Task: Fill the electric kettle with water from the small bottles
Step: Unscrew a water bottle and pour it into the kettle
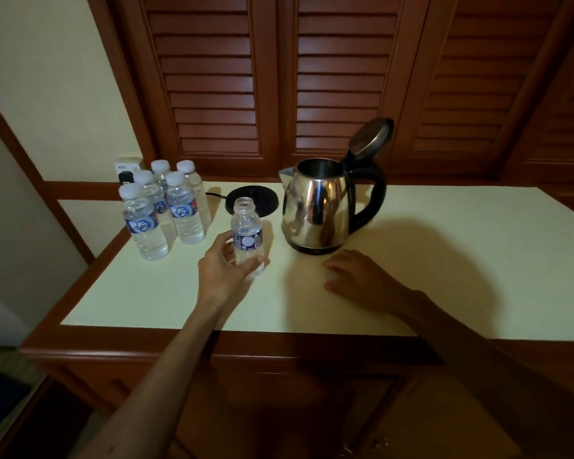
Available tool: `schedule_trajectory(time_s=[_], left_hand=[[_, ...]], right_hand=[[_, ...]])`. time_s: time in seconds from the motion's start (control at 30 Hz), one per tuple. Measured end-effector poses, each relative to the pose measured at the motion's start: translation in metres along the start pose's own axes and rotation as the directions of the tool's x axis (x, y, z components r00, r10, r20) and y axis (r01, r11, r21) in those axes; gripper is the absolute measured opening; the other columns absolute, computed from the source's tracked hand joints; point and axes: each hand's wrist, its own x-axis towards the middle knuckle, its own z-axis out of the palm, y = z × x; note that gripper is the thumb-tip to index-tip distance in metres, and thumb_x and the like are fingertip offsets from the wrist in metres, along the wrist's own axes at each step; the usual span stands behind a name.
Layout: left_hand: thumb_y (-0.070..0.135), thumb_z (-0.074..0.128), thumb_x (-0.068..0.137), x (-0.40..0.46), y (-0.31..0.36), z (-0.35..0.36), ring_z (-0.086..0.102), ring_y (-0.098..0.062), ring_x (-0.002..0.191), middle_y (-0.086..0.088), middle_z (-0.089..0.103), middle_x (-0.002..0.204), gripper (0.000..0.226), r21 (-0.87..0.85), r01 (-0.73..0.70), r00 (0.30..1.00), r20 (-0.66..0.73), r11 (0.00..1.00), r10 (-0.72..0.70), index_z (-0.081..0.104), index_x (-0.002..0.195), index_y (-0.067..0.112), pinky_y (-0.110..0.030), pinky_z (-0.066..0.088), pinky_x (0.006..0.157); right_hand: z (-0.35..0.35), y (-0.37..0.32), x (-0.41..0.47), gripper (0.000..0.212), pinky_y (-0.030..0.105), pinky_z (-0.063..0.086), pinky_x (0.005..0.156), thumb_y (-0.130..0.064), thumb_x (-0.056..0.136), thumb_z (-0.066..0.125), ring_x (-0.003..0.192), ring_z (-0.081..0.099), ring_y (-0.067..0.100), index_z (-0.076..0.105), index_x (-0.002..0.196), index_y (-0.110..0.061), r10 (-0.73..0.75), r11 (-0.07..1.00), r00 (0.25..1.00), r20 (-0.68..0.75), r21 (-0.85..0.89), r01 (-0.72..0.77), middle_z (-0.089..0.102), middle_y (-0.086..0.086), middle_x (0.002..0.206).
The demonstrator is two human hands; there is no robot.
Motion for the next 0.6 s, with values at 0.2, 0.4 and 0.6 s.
schedule_trajectory(time_s=[0.2, 0.4, 0.6], left_hand=[[0.029, 0.083, 0.078, -0.003, 0.012, 0.024, 0.059, -0.015, 0.105, -0.006, 0.066, 0.125, 0.060, 0.033, 0.013, 0.993, -0.120, 0.999, -0.009, 0.058, 0.130, 0.012, -0.025, 0.045, 0.084], [0.030, 0.085, 0.075, 0.001, 0.023, 0.032, 0.063, -0.021, 0.108, -0.010, 0.067, 0.127, 0.064, 0.066, 0.055, 0.985, -0.167, 0.996, -0.043, 0.059, 0.130, 0.009, -0.040, 0.054, 0.095], [0.024, 0.087, 0.072, 0.017, 0.050, 0.031, 0.063, -0.017, 0.107, -0.009, 0.067, 0.126, 0.069, 0.153, 0.006, 0.990, -0.137, 0.988, 0.015, 0.059, 0.133, 0.009, -0.029, 0.049, 0.091]], right_hand=[[-0.032, 0.045, -0.013, 0.051, 0.026, 0.032, 0.098, -0.047, 0.091, 0.056, 0.120, 0.045, 0.012, 0.051, 0.134, -0.020, 0.089, 0.996, 0.995, -0.043, 0.008, -0.088, 0.051, -0.001, 0.136], [-0.036, 0.091, -0.032, 0.064, 0.038, 0.016, 0.117, -0.064, 0.091, 0.037, 0.144, 0.020, 0.013, 0.035, 0.145, -0.030, 0.060, 0.974, 0.998, 0.001, -0.220, -0.059, 0.026, -0.007, 0.156], [-0.032, 0.095, -0.031, 0.063, 0.041, 0.003, 0.119, -0.066, 0.092, 0.030, 0.148, 0.005, 0.015, 0.025, 0.147, -0.038, 0.074, 0.970, 0.997, 0.008, -0.231, -0.070, 0.012, -0.008, 0.160]])
